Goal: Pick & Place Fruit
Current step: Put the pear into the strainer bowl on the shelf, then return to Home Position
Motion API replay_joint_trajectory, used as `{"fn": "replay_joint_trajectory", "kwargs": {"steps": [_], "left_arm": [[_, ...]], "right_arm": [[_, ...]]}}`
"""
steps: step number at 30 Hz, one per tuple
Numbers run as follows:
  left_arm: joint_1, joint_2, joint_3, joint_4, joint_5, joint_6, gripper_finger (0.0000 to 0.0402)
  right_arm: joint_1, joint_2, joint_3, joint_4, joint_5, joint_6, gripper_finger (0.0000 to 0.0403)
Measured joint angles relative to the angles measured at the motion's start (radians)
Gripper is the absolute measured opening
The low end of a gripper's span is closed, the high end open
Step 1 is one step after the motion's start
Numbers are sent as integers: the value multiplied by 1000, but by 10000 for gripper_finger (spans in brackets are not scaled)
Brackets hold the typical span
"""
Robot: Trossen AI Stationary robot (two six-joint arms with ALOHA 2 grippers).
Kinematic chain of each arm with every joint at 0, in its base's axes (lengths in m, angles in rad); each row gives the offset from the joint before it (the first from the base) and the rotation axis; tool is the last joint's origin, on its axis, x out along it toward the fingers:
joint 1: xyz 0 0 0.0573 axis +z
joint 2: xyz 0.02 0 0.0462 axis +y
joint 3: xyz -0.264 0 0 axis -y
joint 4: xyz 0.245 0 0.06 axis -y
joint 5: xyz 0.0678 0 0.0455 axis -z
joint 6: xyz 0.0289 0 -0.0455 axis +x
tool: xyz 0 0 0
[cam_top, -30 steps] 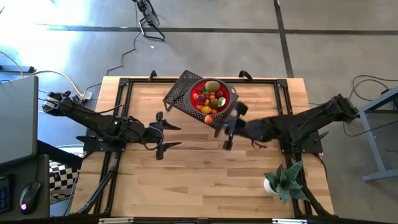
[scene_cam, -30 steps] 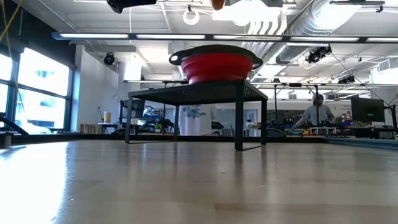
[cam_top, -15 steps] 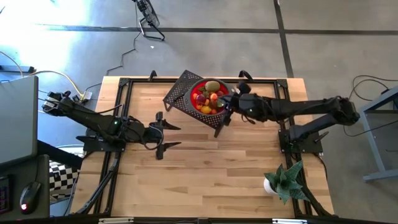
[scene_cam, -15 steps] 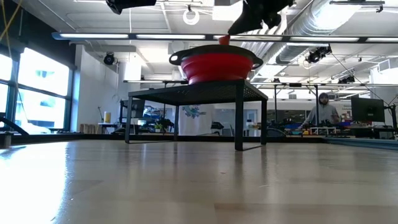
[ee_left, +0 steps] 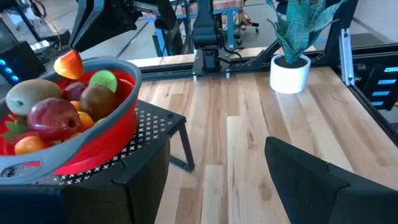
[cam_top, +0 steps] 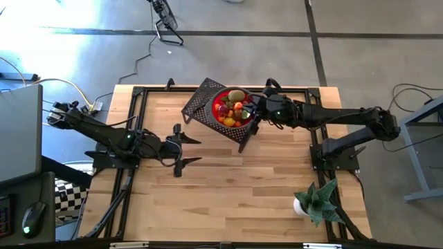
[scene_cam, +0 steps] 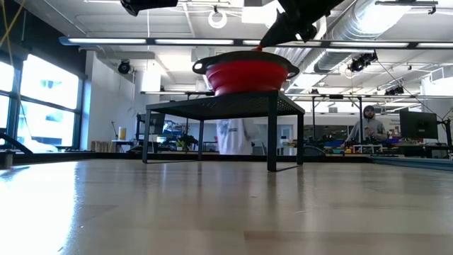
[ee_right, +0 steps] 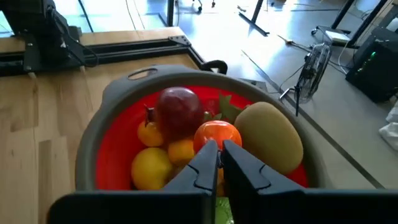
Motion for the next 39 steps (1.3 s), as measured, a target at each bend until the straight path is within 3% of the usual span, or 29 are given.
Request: {"fn": "replay_joint_trajectory", "kwargs": {"steps": [11,18,26,32,35,39], "left_arm": [[0,-15,1,-1,3,-10,258],[1,-27,1,-68,-78,-235,258],[-2,-26,1,-133,-90,-99,258],[-2,-61,-3,-270,-133,-92,258],[-3,-96,-55,-236,-133,-119,258],[-44,-152,-177,-65,-137,-82,258]], "right_arm": [[5,0,0,6,0,10,122],[43,-68,0,8,0,12,146],[128,-142,0,-28,-4,112,124],[200,-195,0,-124,-3,137,59],[235,-210,0,-172,0,161,16],[288,-210,0,-197,1,173,6]]}}
